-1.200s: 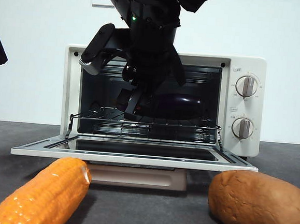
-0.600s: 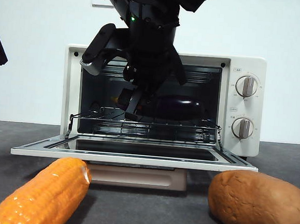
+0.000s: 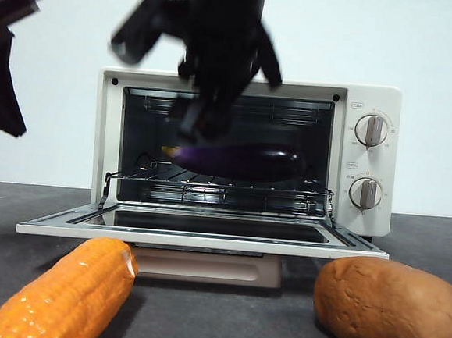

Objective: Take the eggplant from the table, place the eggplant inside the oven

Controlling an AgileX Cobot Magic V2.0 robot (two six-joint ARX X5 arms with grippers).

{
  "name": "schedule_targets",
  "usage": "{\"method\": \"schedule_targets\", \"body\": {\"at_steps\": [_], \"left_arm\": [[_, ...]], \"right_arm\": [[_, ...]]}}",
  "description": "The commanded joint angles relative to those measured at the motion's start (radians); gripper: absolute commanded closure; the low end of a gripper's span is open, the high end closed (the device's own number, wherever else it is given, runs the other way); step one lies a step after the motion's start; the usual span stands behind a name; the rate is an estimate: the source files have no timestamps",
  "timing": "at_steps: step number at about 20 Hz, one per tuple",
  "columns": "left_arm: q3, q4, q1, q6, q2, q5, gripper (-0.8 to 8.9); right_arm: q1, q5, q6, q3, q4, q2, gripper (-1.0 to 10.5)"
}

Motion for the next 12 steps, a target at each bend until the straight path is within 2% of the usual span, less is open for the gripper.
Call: {"method": "schedule_targets", "body": {"at_steps": [1,3,6,8,11,12], "left_arm": [[0.005,0.027,0.000,0.009,0.067,0.002,8.08],[0.005,0.047,0.000,0.009,0.135,0.002,8.08],[0.005,0.061,0.000,0.011,0.222,0.002,8.08],[0.005,0.064,0.001,0.026,0.258,0.002,8.08],[0.005,0.066,0.006,0.037,0.307,0.019,8.08],[0.005,0.066,0.013,0.045,0.325,0.056,8.08]], "right_arm": [[0.035,-0.003,0.125,0.024,-0.088,-0.067,7.2],[0.061,-0.005,0.226,0.024,-0.221,-0.163,7.8],[0.097,-0.087,0.353,0.024,-0.420,-0.304,8.9],[0.108,-0.146,0.402,0.024,-0.500,-0.376,9.4],[0.122,-0.193,0.447,0.024,-0.566,-0.472,9.4],[0.127,-0.195,0.453,0.024,-0.581,-0.505,9.4]]}}
